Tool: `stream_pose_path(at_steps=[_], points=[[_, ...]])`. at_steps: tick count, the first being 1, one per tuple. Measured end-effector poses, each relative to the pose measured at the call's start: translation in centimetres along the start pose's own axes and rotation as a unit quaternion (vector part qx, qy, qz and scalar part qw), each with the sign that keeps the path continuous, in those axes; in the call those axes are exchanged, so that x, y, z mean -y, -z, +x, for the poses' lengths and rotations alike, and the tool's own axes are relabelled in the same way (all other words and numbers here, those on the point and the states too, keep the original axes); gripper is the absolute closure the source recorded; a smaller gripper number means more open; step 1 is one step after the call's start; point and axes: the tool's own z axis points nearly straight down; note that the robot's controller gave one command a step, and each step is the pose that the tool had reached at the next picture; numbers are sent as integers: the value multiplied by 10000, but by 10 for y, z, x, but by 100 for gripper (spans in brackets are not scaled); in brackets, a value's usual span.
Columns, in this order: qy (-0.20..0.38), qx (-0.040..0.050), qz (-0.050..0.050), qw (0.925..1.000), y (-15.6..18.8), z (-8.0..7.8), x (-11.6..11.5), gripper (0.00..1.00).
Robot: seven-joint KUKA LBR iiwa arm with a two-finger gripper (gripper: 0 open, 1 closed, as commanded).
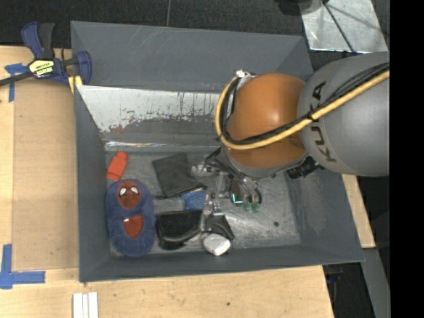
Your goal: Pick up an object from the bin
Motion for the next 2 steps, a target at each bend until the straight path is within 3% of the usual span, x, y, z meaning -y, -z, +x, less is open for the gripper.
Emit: stream_pose_path(at_steps=[1,2], points=[[151,81,-23,9999,-65,-23,-5,0],[68,61,-40,10000,-65,-25,1,0]])
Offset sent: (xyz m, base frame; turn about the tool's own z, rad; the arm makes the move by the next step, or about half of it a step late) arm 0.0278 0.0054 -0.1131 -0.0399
